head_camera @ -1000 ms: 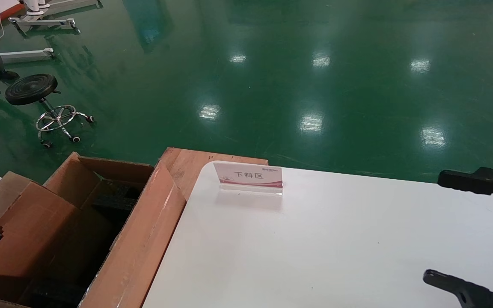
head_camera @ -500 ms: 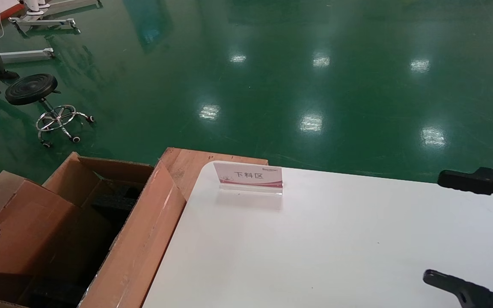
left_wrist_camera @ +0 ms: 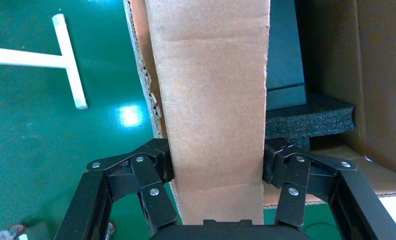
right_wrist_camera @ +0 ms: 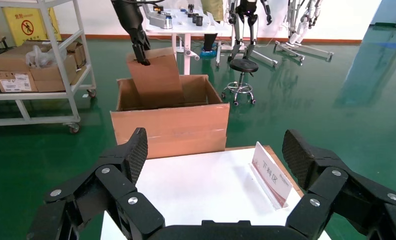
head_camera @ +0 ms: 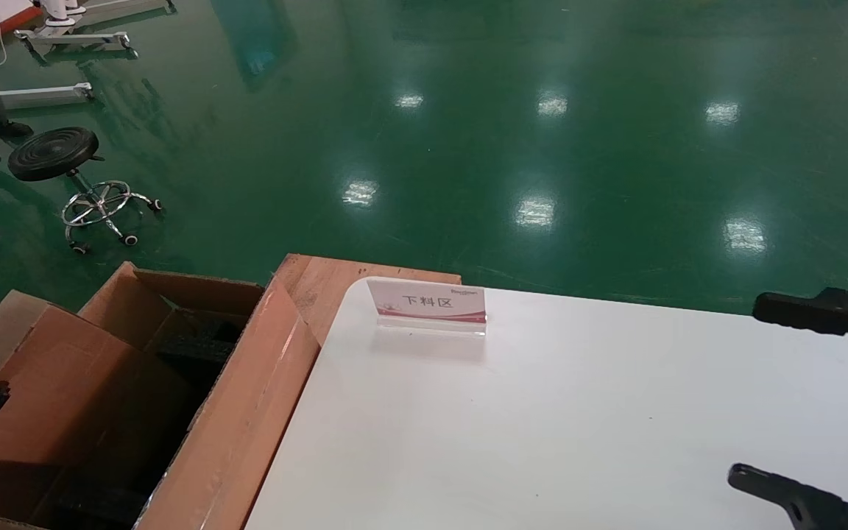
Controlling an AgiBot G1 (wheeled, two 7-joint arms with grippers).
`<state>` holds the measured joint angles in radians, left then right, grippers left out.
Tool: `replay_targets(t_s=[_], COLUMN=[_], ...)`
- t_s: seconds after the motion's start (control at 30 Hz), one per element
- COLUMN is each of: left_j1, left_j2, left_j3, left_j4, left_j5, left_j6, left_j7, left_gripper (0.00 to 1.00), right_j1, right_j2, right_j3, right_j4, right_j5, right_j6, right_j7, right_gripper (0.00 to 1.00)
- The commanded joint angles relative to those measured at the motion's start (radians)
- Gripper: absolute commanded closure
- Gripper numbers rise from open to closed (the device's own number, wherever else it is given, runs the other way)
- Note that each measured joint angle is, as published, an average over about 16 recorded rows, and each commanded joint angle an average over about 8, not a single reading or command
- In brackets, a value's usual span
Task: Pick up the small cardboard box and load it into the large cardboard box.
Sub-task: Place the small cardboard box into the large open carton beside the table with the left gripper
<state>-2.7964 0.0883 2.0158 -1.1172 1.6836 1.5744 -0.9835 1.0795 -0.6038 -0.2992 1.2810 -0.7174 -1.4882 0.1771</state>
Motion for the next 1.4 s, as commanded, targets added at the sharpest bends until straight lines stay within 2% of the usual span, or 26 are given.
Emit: replay_targets(t_s=[0.03, 0.57, 1.33, 1.37, 1.4], left_j1=[0.008, 0.114, 0.337, 0.345, 0.353], left_j2=[0.002, 0.038, 0.127, 0.13, 0.135], left_j3=[-0.001, 0.043, 0.109, 0.11, 0.112], left_j4=[0.013, 0.124, 0.367, 0.376, 0.387], left_j5=[-0.006, -0.103, -0.326, -0.333, -0.341], left_j6=[-0.003, -0.138, -0.303, -0.305, -0.308], left_j7=[0.007, 0.05, 0.162, 0.165, 0.17], left_gripper=[1.0, 1.0, 1.0, 0.94, 0.82], right_j1=[0.0, 0.0, 0.0, 0.0, 0.0], right_j2=[0.0, 0.0, 0.001, 0.001, 0.001], right_j3=[0.0, -0.001, -0.002, -0.002, -0.002], right_j4=[0.0, 0.0, 0.0, 0.0, 0.0], right_j5=[0.0, 0.001, 0.001, 0.001, 0.001], right_j6=[0.0, 0.0, 0.001, 0.001, 0.001], right_j7=[0.0, 0.0, -0.001, -0.001, -0.001], right_gripper=[0.0, 0.0, 0.0, 0.0, 0.0])
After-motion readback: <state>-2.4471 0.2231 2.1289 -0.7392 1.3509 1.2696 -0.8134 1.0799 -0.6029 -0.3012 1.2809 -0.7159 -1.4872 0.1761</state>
